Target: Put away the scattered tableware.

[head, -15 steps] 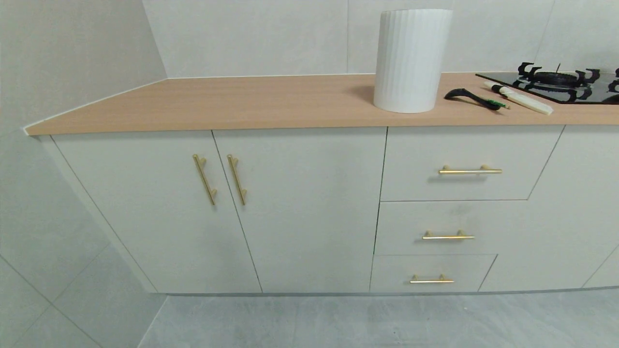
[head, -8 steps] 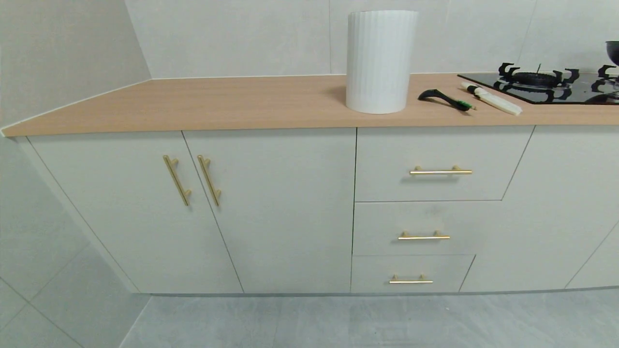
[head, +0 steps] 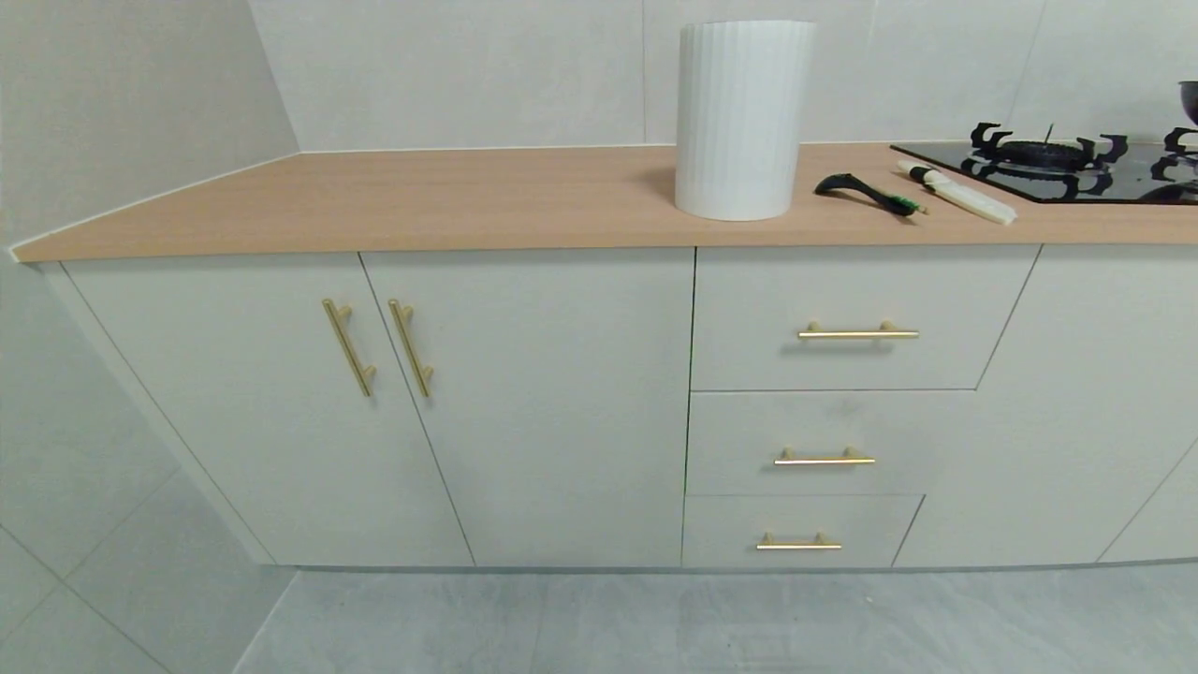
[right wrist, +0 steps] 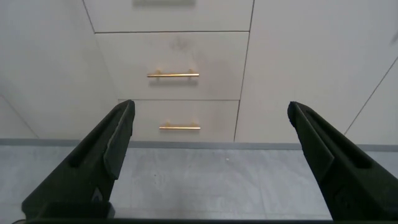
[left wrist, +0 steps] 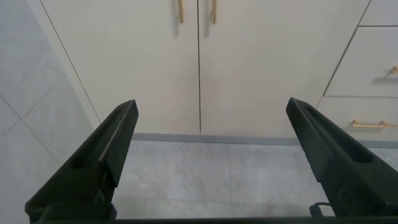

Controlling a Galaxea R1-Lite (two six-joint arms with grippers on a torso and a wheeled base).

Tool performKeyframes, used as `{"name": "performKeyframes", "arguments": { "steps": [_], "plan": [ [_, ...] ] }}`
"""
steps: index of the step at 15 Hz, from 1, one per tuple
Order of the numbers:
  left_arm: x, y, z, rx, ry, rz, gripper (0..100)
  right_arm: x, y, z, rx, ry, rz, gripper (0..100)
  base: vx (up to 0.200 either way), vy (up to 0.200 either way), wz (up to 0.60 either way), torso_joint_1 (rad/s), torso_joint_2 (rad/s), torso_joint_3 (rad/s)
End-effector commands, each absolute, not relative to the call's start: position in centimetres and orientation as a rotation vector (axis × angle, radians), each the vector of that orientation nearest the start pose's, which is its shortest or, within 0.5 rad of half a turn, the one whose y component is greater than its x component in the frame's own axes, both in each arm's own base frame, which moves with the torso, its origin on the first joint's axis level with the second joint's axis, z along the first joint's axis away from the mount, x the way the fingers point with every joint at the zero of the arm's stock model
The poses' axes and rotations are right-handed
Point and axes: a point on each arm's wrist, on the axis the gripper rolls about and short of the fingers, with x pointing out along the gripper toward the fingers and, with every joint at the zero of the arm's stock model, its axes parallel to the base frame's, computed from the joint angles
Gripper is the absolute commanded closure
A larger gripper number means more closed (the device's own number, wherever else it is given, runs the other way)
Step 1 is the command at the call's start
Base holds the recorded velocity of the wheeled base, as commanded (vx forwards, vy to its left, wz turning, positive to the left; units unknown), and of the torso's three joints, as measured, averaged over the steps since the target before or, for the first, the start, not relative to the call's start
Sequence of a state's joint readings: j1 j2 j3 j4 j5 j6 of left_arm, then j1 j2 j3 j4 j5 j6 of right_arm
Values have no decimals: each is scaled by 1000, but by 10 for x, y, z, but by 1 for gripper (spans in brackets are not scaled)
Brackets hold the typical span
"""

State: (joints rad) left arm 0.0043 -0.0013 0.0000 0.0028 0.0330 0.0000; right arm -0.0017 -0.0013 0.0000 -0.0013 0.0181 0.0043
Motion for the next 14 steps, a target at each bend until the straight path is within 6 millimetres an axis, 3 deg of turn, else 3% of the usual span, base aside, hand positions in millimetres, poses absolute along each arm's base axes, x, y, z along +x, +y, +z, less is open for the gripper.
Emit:
{"name": "performKeyframes", "arguments": {
  "steps": [1, 4, 14],
  "plan": [
    [-23, 1, 75, 2, 3, 38, 0, -23, 0, 76, 5, -1, 17, 0, 200, 0, 0, 7, -7, 2],
    [-23, 1, 75, 2, 3, 38, 0, -23, 0, 76, 6, -3, 17, 0, 200, 0, 0, 2, -1, -2],
    [-23, 1, 75, -3, 3, 38, 0, -23, 0, 76, 2, -3, 17, 0, 0, 0, 0, 0, 0, 0]
  ]
}}
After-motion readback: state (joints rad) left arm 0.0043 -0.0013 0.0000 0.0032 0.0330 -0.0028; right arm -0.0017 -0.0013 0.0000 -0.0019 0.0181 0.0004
